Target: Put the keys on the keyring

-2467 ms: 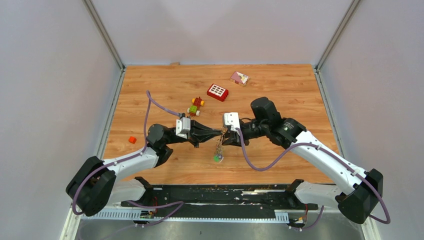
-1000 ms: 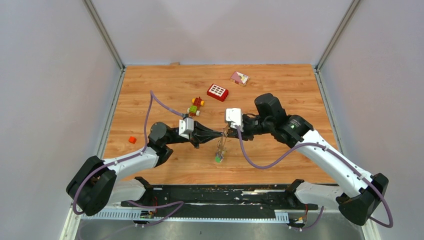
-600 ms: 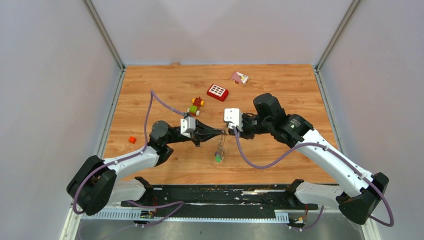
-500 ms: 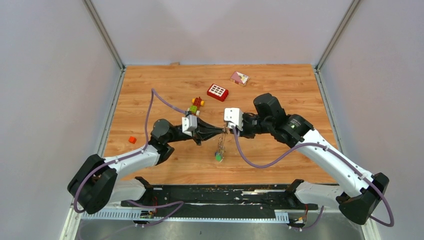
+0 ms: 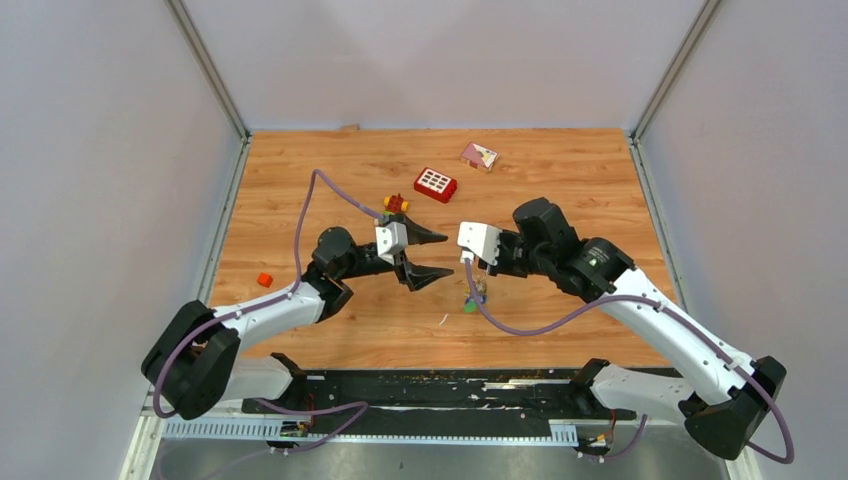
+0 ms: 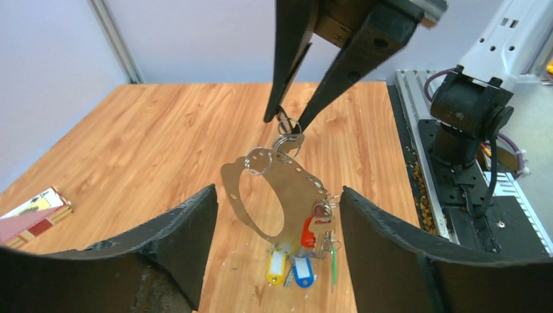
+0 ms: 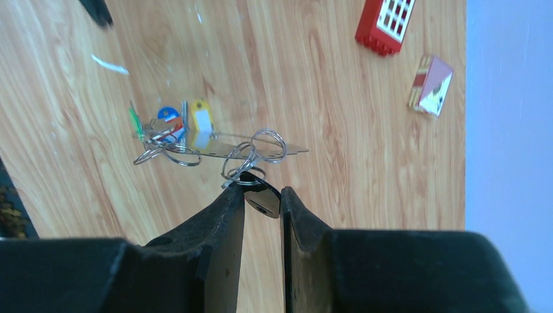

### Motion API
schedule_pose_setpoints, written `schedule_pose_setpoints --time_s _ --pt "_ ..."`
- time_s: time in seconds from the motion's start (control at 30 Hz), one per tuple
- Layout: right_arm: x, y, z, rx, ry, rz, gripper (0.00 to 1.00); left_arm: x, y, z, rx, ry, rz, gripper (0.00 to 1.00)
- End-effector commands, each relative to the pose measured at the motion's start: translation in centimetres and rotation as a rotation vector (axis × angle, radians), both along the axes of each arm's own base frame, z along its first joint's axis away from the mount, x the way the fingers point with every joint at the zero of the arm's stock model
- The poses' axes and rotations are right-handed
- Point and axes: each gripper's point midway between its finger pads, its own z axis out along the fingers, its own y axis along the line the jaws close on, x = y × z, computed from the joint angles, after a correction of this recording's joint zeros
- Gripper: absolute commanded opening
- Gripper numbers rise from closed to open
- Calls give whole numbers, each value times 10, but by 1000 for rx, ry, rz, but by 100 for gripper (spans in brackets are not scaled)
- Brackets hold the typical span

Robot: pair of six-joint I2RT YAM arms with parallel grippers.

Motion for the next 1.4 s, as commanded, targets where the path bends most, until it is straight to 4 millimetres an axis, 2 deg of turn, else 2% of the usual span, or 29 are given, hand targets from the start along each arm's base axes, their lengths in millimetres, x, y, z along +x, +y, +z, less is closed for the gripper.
schedule_pose_setpoints --time_s 0.0,0.2,0.33,0.5,0.67,0.97,1.17,1.37 --pt "15 -39 -9 -139 -108 -125 0 11 6 10 -1 -73 68 79" --pt "17 -80 -32 -286 -81 -209 0 16 8 11 19 -81 101 84" --pt "17 -115 -47 -398 -52 -263 0 17 8 8 34 -82 107 85" --pt "11 -155 -73 -501 16 -316 0 16 8 7 39 -84 101 86" --pt "7 -185 -103 -578 67 -358 0 14 8 6 43 -84 91 86" --pt "7 -210 -157 -644 168 -420 0 10 8 8 40 -80 72 87" --pt "14 -214 -175 -645 209 -449 0 9 8 9 39 -83 70 87" --pt "27 -216 -183 -634 230 -482 8 8 10 10 36 -90 72 87"
